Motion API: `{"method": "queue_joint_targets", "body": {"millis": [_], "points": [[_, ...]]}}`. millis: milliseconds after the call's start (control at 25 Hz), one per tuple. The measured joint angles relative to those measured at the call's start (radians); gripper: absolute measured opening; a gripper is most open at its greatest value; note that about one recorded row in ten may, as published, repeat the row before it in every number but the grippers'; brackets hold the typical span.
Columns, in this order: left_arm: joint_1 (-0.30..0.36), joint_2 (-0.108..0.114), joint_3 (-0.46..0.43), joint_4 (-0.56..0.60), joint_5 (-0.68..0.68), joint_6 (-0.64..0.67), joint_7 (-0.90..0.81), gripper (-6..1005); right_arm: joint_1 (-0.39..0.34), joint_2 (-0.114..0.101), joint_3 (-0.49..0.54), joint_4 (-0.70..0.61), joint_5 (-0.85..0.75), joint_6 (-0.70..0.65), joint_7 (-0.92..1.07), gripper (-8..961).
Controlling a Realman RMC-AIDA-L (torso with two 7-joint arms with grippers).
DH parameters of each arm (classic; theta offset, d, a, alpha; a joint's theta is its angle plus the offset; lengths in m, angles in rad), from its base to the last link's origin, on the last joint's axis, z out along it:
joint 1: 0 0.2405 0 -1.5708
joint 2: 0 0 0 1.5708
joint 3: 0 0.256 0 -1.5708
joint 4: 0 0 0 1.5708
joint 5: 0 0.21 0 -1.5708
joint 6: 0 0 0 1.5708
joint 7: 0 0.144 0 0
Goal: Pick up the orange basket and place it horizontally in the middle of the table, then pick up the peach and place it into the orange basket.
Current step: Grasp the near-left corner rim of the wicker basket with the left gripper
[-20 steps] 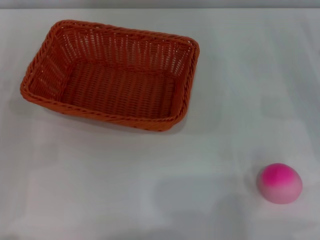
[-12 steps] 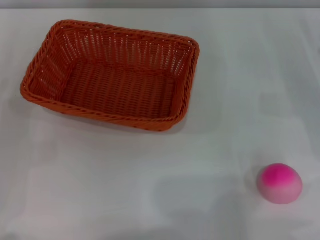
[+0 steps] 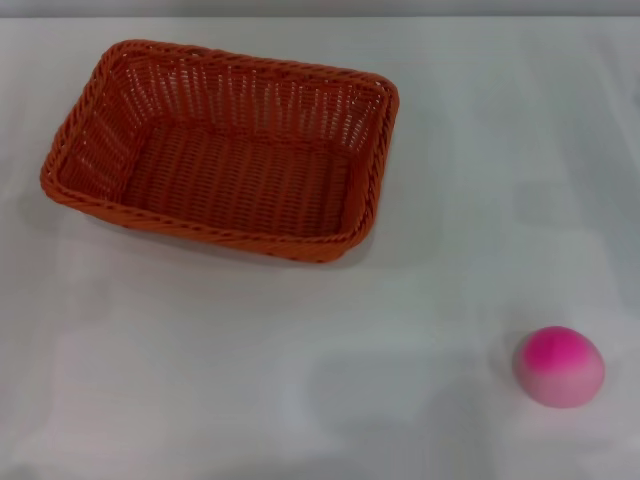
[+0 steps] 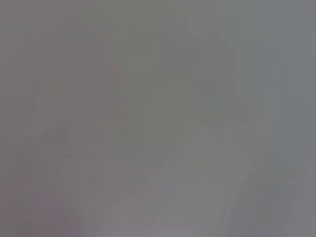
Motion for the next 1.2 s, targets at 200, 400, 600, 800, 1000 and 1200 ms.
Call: {"method": "queue_joint_targets", "body": {"millis": [200,400,600,800,1000,1200], "points": [[0.003,0.000,0.004,-0.001,0.007,0.000,-0.030,577,0.002,0.000,-0.009,-0.012,0.000,-0.002,0.005,858],[0.013,0.001,0.019,-0.069,0.131,0.053,-0.150,576,0.001,-0.001,-0.038,-0.030,0.000,-0.034,0.042,858],[0.013,0.002,0.025,-0.126,0.241,0.138,-0.259,577,-0.004,0.000,-0.069,-0.057,0.000,-0.051,0.072,858],[0.021,0.001,0.026,-0.177,0.324,0.182,-0.376,577,-0.007,-0.001,-0.078,-0.065,0.000,-0.052,0.083,858],[0.089,-0.007,0.033,-0.282,0.352,0.193,-0.430,577,-0.009,-0.002,-0.079,-0.066,0.000,-0.052,0.093,858],[0.138,-0.007,0.087,-0.371,0.354,0.195,-0.501,576,-0.015,-0.003,-0.080,-0.077,0.000,-0.053,0.093,857]]}}
